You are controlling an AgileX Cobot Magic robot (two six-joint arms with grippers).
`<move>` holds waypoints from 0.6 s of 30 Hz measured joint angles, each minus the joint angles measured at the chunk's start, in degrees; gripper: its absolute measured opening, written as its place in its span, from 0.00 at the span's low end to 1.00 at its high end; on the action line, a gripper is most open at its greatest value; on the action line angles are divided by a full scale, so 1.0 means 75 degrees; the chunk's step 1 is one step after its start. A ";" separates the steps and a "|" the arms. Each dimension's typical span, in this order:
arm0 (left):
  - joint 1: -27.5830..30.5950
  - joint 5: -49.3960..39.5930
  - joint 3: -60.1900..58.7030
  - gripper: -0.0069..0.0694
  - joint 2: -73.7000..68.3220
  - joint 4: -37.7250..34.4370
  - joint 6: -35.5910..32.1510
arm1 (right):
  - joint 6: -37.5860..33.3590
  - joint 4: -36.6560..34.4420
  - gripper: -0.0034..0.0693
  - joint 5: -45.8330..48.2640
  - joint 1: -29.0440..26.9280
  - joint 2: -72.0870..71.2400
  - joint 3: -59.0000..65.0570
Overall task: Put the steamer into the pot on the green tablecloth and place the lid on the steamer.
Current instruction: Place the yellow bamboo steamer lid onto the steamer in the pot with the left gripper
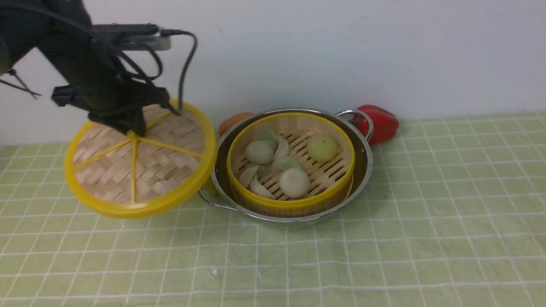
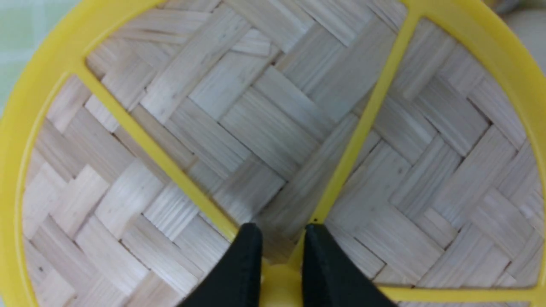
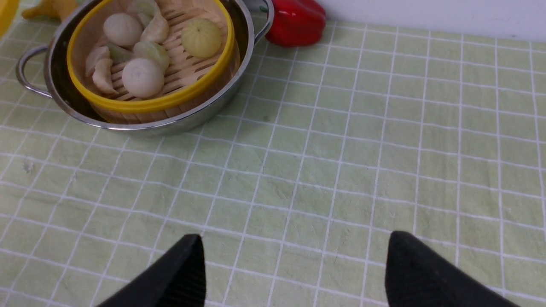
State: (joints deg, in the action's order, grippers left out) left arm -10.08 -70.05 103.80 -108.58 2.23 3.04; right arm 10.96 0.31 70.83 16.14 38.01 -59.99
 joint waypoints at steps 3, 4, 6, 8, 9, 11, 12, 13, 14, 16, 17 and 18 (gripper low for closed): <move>-0.0845 -0.0009 0.0477 0.24 -0.0187 0.0050 0.0121 | 0.0039 -0.0041 0.79 0.0000 0.0000 0.0000 0.0000; -0.1137 -0.0020 0.0726 0.24 -0.0282 0.0056 0.0129 | 0.0048 -0.0041 0.79 0.0000 0.0000 0.0000 0.0000; -0.1503 -0.0012 0.1021 0.24 -0.0434 0.0065 0.0153 | 0.0053 -0.0041 0.79 0.0000 0.0000 0.0000 0.0000; -0.1987 0.0011 0.1535 0.24 -0.0784 0.0163 0.0244 | 0.0053 -0.0041 0.79 0.0000 0.0000 0.0000 0.0000; -0.2103 0.0019 0.1700 0.24 -0.0921 0.0237 0.0281 | 0.0057 -0.0041 0.79 0.0000 0.0000 0.0000 0.0000; -0.2290 0.0027 0.2052 0.24 -0.1256 0.0368 0.0329 | 0.0057 -0.0041 0.79 0.0000 0.0000 0.0000 0.0000; -0.2370 0.0027 0.2296 0.24 -0.1531 0.0430 0.0329 | 0.0062 -0.0041 0.79 0.0000 0.0000 0.0000 0.0000; -0.2401 0.0027 0.2455 0.24 -0.1726 0.0446 0.0329 | 0.0066 -0.0041 0.79 0.0000 0.0000 0.0000 0.0000; -0.2422 0.0027 0.2601 0.24 -0.1915 0.0450 0.0336 | 0.0071 -0.0041 0.79 0.0000 0.0000 0.0000 0.0000; -0.2448 0.0027 0.2805 0.24 -0.2197 0.0491 0.0336 | 0.0075 -0.0041 0.79 0.0000 0.0000 0.0000 0.0000; -0.2458 0.0027 0.2928 0.24 -0.2357 0.0500 0.0336 | 0.0075 -0.0041 0.79 0.0000 0.0000 0.0000 0.0000; -0.2458 0.0033 0.3018 0.24 -0.2489 0.0506 0.0336 | 0.0075 -0.0041 0.79 0.0000 0.0000 0.0000 0.0000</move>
State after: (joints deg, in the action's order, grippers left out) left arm -28.51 -69.80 126.44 -127.25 6.03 5.56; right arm 11.52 0.00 70.83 16.14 38.01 -59.99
